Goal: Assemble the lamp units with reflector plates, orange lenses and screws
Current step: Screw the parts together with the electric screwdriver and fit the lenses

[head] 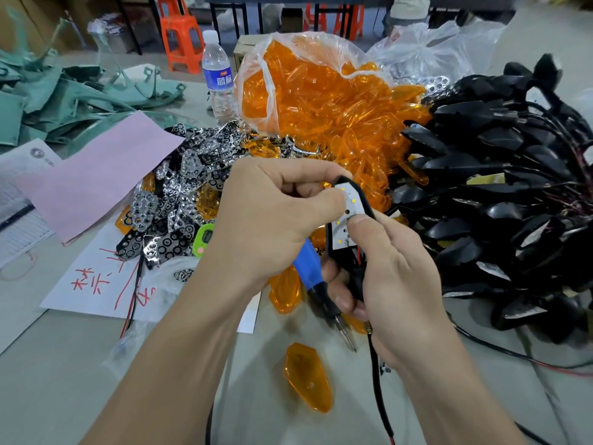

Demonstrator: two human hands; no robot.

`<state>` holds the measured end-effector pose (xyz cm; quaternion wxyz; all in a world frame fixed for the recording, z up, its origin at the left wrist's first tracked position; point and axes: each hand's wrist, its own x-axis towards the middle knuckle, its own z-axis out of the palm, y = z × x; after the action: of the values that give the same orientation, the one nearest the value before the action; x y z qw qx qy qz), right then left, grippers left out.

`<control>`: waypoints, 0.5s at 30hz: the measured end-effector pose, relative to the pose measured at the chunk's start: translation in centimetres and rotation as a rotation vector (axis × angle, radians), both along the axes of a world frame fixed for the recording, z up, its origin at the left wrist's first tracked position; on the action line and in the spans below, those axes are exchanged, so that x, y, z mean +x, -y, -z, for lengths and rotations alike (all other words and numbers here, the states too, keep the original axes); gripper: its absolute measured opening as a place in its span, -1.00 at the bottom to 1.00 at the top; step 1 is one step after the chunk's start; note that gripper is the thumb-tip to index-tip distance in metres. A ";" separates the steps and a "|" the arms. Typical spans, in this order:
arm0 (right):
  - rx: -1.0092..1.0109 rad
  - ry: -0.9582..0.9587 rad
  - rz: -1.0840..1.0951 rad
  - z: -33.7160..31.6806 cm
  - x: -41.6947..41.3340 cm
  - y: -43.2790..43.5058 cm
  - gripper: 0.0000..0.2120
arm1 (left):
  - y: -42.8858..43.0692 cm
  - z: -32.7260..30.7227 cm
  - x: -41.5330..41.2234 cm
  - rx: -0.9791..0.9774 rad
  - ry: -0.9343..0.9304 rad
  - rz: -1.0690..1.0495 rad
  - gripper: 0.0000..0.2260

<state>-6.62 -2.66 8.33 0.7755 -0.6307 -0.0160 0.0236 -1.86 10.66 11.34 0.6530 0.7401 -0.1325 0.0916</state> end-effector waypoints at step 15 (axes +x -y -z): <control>0.061 -0.110 -0.025 -0.8 -0.6 -0.2 -0.58 | -0.3 -0.5 -0.4 0.000 0.011 -0.051 -0.80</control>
<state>-7.21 -2.41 9.14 0.7937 -0.6042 0.0182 0.0675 -2.24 10.93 11.85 0.6495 0.7428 -0.1171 0.1124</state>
